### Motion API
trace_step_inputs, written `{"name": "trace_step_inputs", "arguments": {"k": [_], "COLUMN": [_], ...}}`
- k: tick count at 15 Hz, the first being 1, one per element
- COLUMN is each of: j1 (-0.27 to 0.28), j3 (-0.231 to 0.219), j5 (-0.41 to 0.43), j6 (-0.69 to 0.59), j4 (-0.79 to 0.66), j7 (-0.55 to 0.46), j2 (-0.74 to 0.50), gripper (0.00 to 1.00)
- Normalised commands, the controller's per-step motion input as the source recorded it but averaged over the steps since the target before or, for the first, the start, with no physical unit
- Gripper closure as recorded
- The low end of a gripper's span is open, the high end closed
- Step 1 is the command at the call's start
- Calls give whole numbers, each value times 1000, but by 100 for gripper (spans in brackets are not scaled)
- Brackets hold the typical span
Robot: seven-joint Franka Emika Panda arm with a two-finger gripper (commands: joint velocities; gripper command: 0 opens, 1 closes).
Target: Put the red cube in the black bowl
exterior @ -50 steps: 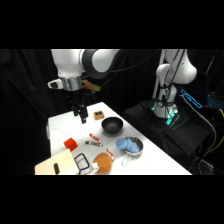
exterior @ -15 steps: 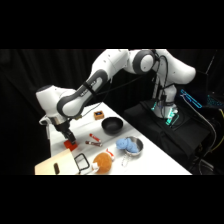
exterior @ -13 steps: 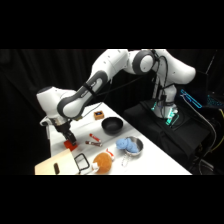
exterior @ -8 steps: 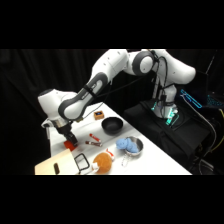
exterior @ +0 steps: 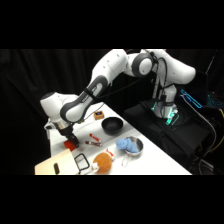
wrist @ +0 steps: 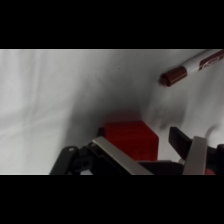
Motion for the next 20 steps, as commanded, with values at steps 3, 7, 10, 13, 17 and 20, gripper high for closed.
{"name": "trace_step_inputs", "arguments": {"k": [3,7,10,13,17,20], "j1": [-44,-46,-52,-42,-24,3], "j3": [75,79,75,63,45,24], "j5": [-1,15,12,-1,-14,-32], "j6": [93,136,122,122,116,82], "j4": [127,90,52,17,-77,-287], "j7": [-175,-150,-154,-141,-107,-54], "j2": [52,30,13,-6,-77,-292], "gripper": [0,0,34,59,69,73]}}
